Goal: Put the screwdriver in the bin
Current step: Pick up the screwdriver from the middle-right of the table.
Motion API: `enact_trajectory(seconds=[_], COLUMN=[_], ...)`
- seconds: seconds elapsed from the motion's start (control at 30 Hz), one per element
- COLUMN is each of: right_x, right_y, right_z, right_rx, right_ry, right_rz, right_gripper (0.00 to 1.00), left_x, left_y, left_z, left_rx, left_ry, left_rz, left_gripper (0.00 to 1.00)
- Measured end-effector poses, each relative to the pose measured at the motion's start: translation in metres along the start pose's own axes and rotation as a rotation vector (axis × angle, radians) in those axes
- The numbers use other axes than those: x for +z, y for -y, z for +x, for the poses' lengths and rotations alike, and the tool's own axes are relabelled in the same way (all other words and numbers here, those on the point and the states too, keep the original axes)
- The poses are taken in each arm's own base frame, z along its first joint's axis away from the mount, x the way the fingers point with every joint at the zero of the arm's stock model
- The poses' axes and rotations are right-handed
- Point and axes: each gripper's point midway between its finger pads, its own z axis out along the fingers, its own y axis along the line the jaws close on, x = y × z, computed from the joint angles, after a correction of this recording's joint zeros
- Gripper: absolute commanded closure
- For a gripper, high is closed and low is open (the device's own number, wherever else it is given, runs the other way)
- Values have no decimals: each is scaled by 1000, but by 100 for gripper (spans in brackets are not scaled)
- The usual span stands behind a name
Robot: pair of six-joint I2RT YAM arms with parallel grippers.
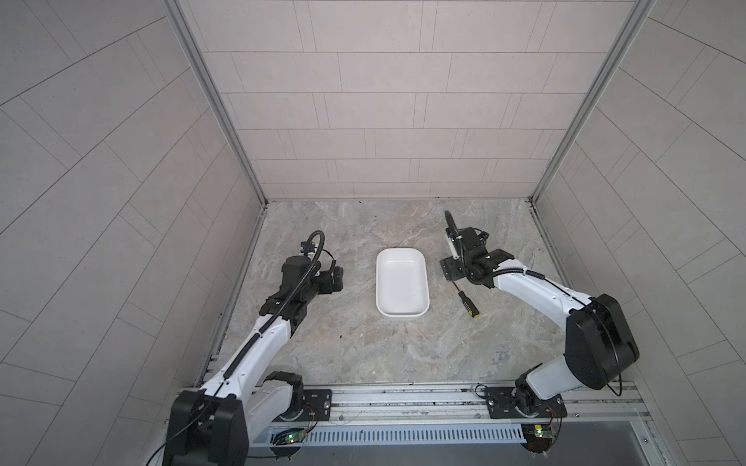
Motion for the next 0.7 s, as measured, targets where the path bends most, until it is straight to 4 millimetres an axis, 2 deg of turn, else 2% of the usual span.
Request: enact_trajectory(seconds=[0.07, 0.17, 0.33, 0.7], right_x=[-2, -4, -12, -1], right_y=[-6, -4, -1, -7], right_z=[16, 32, 54, 108], right_rx=[0, 28, 51, 135], right_ry=[-57, -113, -194, -337], right_rz=[-5, 1, 1, -33], right_gripper=[16, 15, 16, 19], left_x=[-8, -22, -40, -28], left_y=[7, 7, 6, 22], left_z=[11, 25, 29, 55], left_rx=[-15, -41, -74, -71], left_ry=[-8, -21, 6, -104], left_rz=[22, 26, 31, 86], left_gripper=[0, 0, 0, 0])
